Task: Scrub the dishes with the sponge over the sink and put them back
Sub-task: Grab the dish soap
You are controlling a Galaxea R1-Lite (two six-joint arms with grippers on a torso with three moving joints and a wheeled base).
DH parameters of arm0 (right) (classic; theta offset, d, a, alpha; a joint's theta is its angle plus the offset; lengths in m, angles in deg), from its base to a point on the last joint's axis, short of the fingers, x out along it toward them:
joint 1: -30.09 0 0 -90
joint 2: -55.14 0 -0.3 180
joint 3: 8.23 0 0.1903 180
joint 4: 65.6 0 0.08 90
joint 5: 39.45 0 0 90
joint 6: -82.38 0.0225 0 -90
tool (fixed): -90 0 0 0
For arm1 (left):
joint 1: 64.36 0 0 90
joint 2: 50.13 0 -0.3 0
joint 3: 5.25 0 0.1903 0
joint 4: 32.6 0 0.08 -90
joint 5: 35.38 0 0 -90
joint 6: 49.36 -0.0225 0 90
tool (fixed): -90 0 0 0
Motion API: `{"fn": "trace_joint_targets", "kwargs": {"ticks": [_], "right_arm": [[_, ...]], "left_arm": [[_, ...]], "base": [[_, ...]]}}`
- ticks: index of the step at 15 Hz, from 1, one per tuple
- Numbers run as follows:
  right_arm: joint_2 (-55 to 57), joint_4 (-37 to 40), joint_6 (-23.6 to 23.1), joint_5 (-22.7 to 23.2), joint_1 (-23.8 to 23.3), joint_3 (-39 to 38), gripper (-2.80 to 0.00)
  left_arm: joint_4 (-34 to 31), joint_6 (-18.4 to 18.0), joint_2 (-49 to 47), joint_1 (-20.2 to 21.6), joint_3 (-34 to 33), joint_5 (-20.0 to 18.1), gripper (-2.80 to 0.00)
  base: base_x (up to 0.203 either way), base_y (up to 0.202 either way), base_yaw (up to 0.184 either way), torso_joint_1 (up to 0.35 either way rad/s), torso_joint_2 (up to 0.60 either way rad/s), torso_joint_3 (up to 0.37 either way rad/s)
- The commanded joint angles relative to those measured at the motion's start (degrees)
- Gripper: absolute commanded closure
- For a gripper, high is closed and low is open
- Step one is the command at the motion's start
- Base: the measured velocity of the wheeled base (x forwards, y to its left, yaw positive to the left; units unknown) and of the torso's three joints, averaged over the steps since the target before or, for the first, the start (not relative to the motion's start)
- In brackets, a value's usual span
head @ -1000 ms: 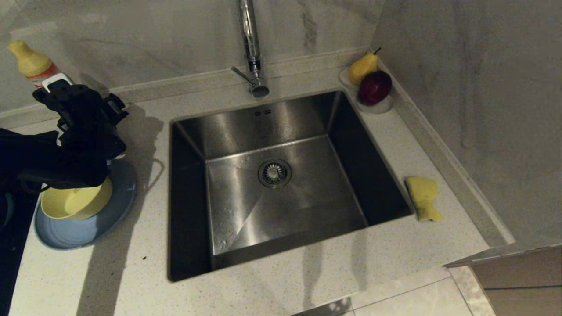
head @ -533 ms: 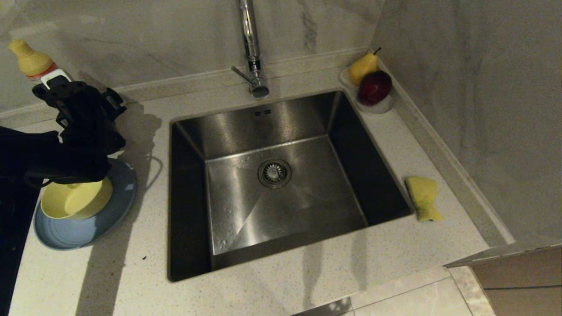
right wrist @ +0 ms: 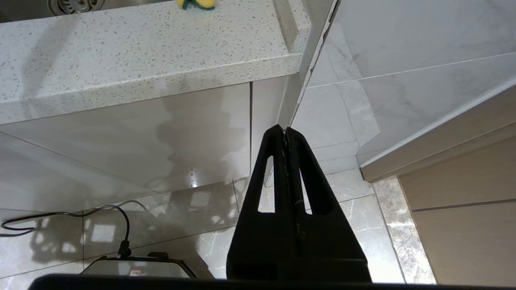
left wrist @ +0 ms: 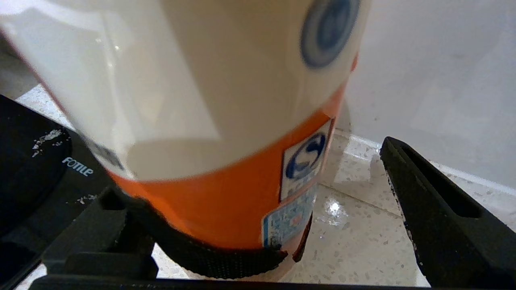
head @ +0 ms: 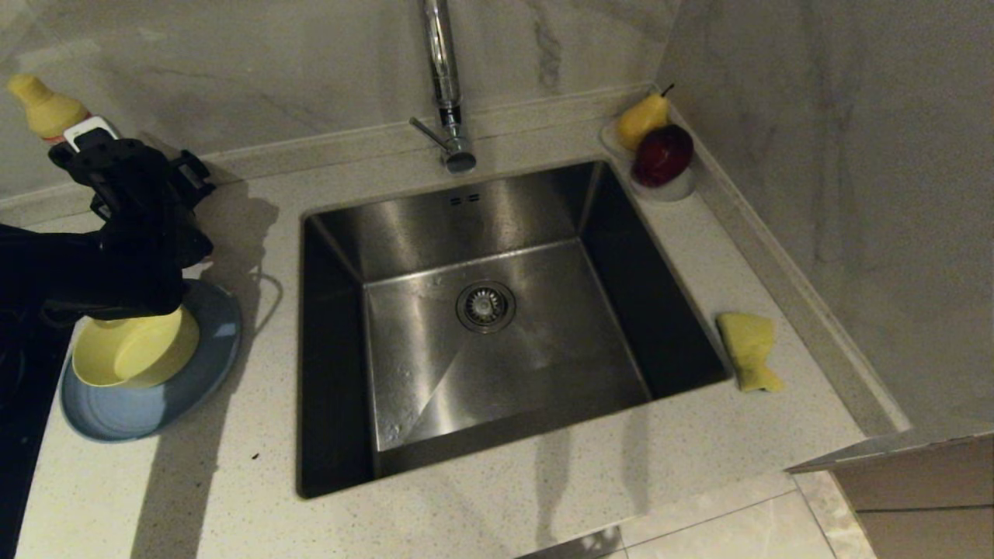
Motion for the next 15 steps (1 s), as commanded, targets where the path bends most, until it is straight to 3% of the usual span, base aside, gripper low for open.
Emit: {"fn": "trace_joint_targets", "kwargs": {"ticks": [1, 10, 11, 15], "right_arm": [[-0.1, 0.0, 0.0, 0.0, 0.0, 0.0, 0.00], [-0.1, 0.0, 0.0, 0.0, 0.0, 0.0, 0.00], [-0.1, 0.0, 0.0, 0.0, 0.0, 0.0, 0.00], [-0.1, 0.0, 0.0, 0.0, 0.0, 0.0, 0.00]], "left_arm": [[0.3, 0.1, -0.9, 0.0, 0.8, 0.2, -2.80], [-1.0, -1.3, -3.4, 0.1, 4.6, 0.2, -2.80], [-1.8, -1.3, -3.4, 0.1, 5.1, 0.2, 0.00], [-2.5, -1.3, -3.9, 0.1, 6.0, 0.0, 0.00]], "base": [[0.000, 0.000, 0.000, 0.000, 0.00, 0.000], [0.000, 0.000, 0.000, 0.000, 0.00, 0.000], [0.000, 0.000, 0.000, 0.000, 0.00, 0.000], [0.000, 0.000, 0.000, 0.000, 0.00, 0.000]]}}
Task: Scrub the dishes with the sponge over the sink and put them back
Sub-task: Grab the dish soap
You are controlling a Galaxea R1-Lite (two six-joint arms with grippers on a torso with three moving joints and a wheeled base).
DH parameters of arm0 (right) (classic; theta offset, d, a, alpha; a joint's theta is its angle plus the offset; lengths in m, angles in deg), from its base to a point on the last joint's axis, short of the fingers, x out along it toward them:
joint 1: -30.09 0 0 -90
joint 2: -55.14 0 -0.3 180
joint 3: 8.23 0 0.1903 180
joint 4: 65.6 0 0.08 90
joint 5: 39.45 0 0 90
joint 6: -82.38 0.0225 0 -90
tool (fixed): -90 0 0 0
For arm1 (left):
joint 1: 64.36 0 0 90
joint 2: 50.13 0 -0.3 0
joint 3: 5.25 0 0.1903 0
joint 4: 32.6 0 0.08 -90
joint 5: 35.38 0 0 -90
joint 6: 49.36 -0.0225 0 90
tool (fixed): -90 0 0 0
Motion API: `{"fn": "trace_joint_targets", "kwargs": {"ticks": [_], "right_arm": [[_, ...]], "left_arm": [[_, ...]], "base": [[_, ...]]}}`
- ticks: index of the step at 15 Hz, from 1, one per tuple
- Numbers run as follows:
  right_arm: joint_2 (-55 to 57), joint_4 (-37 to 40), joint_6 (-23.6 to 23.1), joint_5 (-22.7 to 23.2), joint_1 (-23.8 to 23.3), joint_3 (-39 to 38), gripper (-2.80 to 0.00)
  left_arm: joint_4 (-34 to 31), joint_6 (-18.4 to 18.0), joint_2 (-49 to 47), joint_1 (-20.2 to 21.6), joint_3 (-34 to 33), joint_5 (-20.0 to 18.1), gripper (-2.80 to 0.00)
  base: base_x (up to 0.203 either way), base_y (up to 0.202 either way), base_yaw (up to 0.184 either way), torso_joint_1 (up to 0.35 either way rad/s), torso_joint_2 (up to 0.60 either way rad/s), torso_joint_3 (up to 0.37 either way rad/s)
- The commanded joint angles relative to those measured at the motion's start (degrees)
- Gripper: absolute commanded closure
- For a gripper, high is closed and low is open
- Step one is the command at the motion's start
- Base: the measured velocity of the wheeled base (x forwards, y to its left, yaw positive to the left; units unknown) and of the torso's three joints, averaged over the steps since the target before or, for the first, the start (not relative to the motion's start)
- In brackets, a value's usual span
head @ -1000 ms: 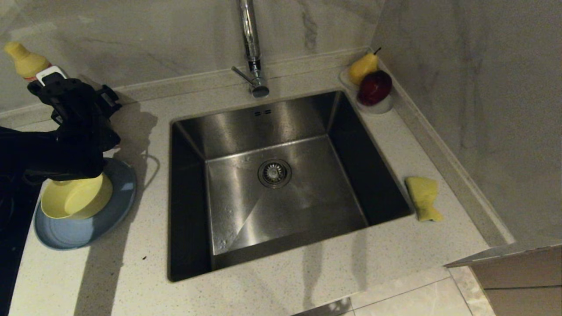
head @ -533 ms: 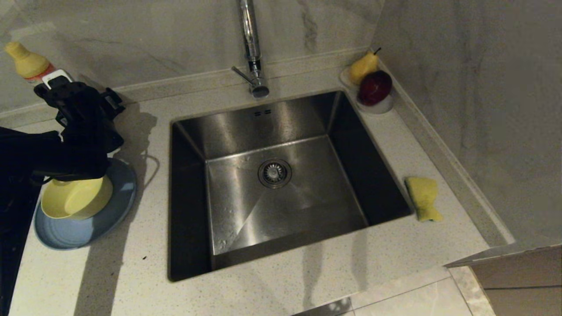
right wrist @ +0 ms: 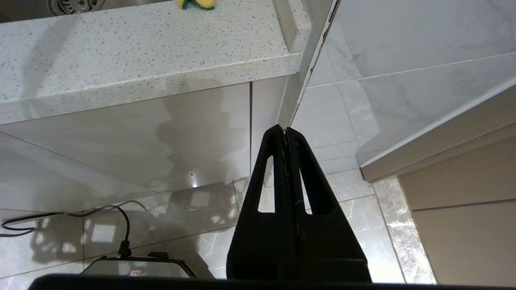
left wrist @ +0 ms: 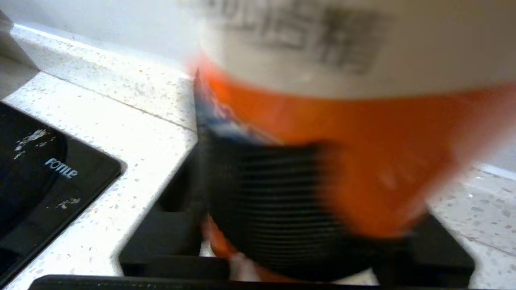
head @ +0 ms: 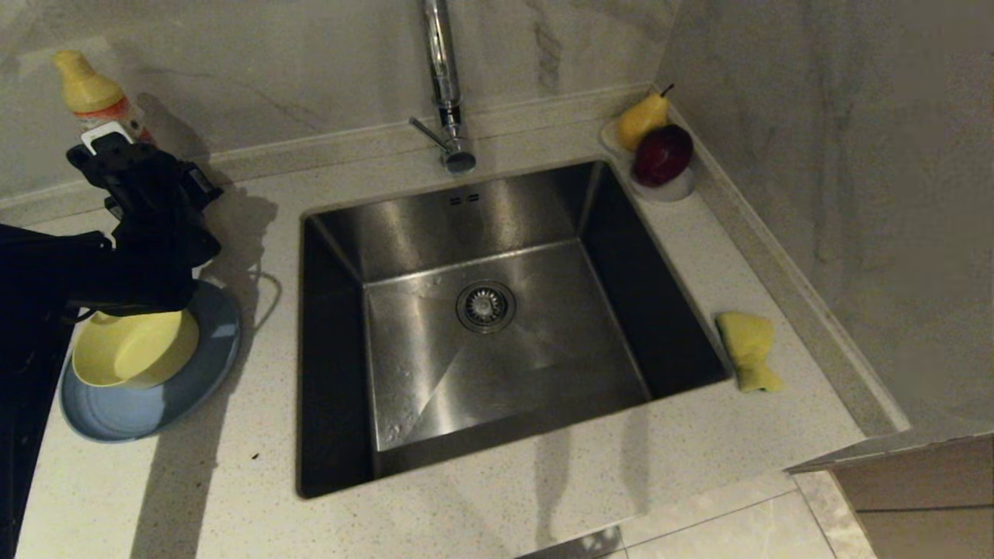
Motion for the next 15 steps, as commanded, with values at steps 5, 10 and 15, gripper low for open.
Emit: {"fn": "trace_joint_targets", "kwargs": {"ticks": [5, 10, 15], "right_arm": [[-0.1, 0.0, 0.0, 0.0, 0.0, 0.0, 0.00], [-0.1, 0.0, 0.0, 0.0, 0.0, 0.0, 0.00], [-0.1, 0.0, 0.0, 0.0, 0.0, 0.0, 0.00]], "left_arm": [[0.0, 0.2, -0.8, 0.6, 1.5, 0.2, 0.00], [-0.1, 0.7, 3.5, 0.6, 0.9, 0.5, 0.00], [-3.0, 1.1, 10.3, 0.6, 0.6, 0.6, 0.00]], "base": [[0.000, 0.000, 0.000, 0.000, 0.00, 0.000], [0.000, 0.000, 0.000, 0.000, 0.00, 0.000], [0.000, 0.000, 0.000, 0.000, 0.00, 0.000]]}}
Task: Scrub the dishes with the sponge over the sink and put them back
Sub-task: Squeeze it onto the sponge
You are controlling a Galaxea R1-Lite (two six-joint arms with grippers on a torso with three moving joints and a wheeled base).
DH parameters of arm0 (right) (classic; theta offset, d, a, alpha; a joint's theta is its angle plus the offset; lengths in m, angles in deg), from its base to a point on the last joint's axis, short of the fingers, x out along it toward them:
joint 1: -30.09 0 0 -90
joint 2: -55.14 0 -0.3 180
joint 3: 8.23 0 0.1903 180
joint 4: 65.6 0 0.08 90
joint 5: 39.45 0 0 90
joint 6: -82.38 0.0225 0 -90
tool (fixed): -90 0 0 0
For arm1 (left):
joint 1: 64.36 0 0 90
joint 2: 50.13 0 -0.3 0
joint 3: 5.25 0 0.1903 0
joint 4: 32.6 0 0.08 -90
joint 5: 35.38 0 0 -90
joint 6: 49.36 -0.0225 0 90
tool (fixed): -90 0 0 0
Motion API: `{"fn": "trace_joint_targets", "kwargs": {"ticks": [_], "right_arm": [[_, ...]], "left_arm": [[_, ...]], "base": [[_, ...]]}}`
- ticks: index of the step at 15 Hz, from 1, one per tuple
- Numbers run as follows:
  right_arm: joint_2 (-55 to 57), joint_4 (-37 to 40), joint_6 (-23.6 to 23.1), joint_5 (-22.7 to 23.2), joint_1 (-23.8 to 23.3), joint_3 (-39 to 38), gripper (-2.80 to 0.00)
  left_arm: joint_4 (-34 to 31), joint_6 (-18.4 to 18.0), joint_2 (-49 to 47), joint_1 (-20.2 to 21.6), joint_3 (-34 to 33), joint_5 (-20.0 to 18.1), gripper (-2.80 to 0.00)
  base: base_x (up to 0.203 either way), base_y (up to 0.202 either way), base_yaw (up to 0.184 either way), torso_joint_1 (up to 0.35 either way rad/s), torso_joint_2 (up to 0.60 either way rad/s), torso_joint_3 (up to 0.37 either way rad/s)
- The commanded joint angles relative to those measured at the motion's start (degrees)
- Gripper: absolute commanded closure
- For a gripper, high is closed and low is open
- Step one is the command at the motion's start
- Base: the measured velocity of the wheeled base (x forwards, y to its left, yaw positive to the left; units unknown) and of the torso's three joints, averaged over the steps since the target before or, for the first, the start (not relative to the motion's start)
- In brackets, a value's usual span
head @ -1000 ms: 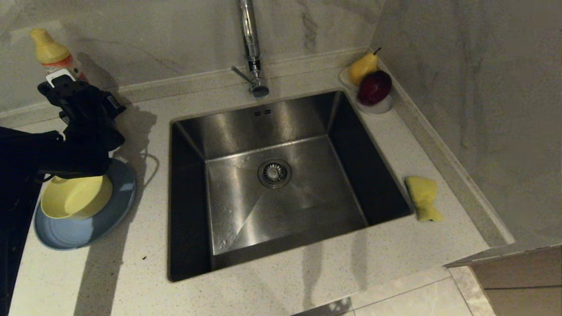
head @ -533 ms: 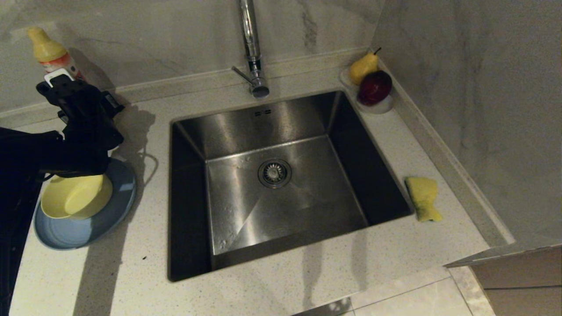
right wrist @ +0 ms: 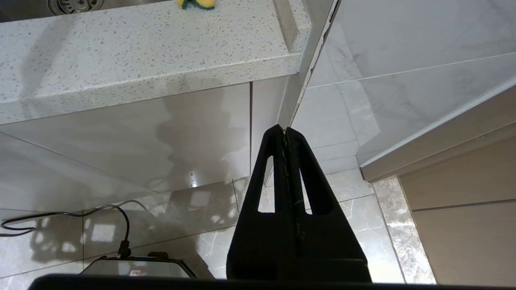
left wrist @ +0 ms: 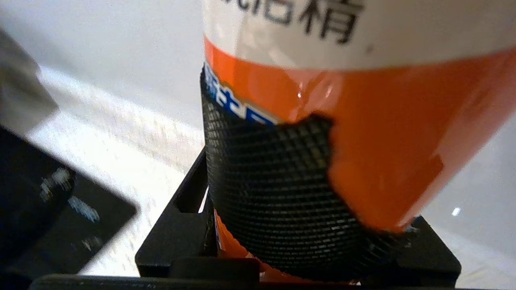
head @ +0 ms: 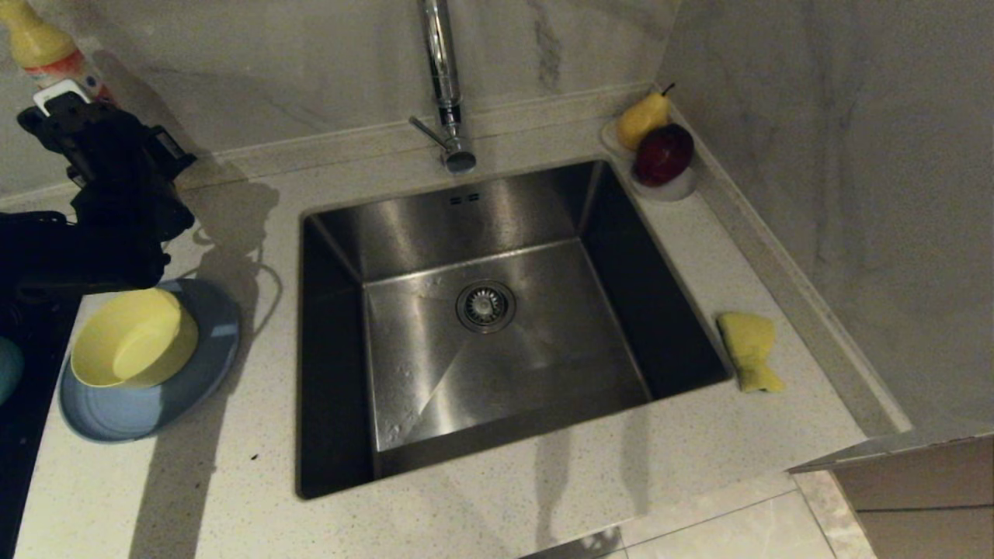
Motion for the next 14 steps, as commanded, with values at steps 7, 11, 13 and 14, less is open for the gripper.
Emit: {"fn": "trace_joint_targets", "kwargs": {"ticks": [7, 11, 13, 14], "right_arm": [[-0.1, 0.0, 0.0, 0.0, 0.0, 0.0, 0.00], [-0.1, 0.0, 0.0, 0.0, 0.0, 0.0, 0.00], [-0.1, 0.0, 0.0, 0.0, 0.0, 0.0, 0.00], [-0.1, 0.0, 0.0, 0.0, 0.0, 0.0, 0.00]], "left_arm": [[-13.2, 0.3, 23.6, -3.8, -4.7, -0.2, 0.00], [-25.6, 0.0, 35.0, -10.9, -7.4, -1.9, 0.00], [-31.1, -0.3, 39.1, -17.5, -8.0, -2.7, 0.00], [-33.1, -0.6, 40.5, -20.6, -8.1, -2.8, 0.00]], "base": [[0.000, 0.000, 0.000, 0.000, 0.00, 0.000], [0.000, 0.000, 0.000, 0.000, 0.00, 0.000], [0.000, 0.000, 0.000, 0.000, 0.00, 0.000], [0.000, 0.000, 0.000, 0.000, 0.00, 0.000]]}}
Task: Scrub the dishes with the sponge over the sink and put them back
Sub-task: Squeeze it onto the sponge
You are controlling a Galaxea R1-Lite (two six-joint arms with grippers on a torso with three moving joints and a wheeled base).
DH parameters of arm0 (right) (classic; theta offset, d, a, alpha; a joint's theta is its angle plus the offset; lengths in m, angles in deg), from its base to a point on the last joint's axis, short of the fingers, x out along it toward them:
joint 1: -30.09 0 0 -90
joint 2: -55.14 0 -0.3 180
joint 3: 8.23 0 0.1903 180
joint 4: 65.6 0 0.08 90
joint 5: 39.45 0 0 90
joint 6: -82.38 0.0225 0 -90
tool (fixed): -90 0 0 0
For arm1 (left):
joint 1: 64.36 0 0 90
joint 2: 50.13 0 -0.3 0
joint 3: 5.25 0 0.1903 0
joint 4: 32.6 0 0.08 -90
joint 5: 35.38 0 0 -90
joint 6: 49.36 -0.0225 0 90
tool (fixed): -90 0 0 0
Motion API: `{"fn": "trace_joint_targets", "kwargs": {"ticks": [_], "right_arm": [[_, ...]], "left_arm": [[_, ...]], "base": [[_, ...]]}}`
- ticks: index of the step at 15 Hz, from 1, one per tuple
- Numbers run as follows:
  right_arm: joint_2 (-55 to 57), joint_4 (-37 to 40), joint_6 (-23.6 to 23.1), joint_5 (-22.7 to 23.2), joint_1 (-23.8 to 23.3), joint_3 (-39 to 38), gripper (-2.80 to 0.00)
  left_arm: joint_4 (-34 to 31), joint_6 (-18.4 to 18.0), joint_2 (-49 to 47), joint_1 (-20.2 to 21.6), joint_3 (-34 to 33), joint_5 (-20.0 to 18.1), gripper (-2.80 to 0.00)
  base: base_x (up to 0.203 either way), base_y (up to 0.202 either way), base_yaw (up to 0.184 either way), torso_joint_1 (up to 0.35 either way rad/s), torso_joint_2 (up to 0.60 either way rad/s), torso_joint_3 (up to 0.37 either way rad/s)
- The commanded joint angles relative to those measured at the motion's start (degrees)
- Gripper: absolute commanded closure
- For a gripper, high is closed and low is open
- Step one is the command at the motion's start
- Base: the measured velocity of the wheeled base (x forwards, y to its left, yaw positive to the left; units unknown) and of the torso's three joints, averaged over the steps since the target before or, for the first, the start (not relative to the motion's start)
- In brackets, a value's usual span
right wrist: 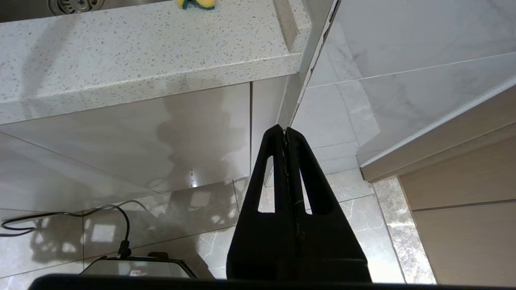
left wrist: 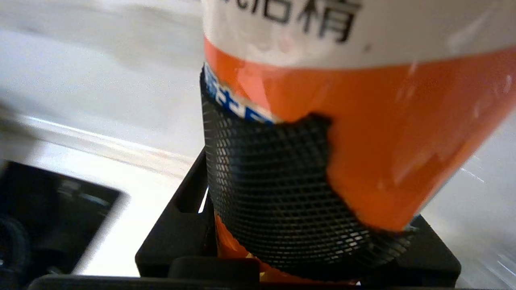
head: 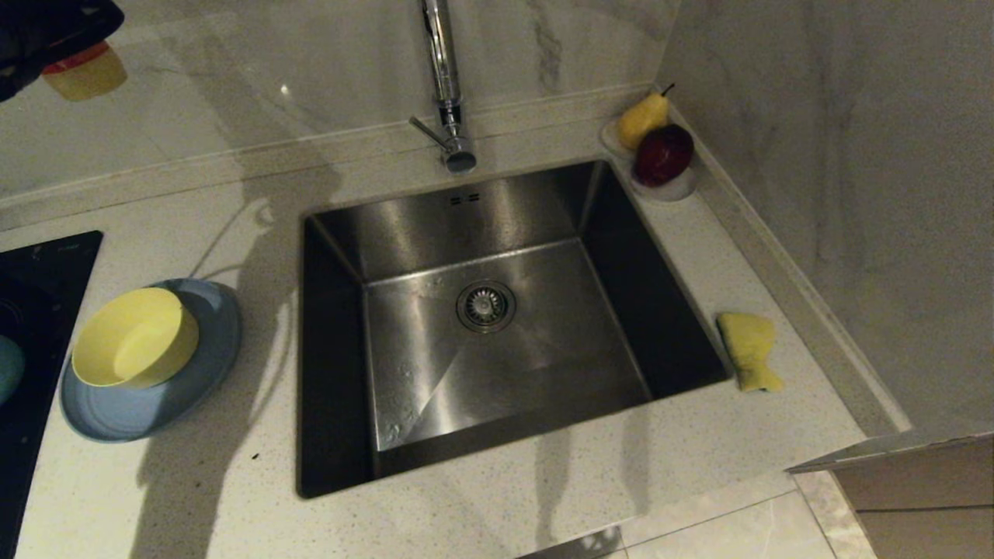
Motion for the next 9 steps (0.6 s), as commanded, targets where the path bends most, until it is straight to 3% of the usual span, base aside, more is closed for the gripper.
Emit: {"fn": "trace_joint_targets", "kwargs": {"ticks": [1, 5, 9], "right_arm": [[-0.1, 0.0, 0.0, 0.0, 0.0, 0.0, 0.00], [-0.1, 0.0, 0.0, 0.0, 0.0, 0.0, 0.00], [-0.1, 0.0, 0.0, 0.0, 0.0, 0.0, 0.00]], "left_arm": [[-4.2, -0.6, 6.8, -8.1, -0.4, 0.1, 0.00], [-9.5, -3.9, 11.8, -21.2, -2.7, 0.4, 0.00], [-9.8, -10.8, 15.5, -28.7, -7.4, -0.3, 0.00]], "base": [[0.000, 0.000, 0.000, 0.000, 0.00, 0.000], [0.000, 0.000, 0.000, 0.000, 0.00, 0.000], [0.000, 0.000, 0.000, 0.000, 0.00, 0.000]]}}
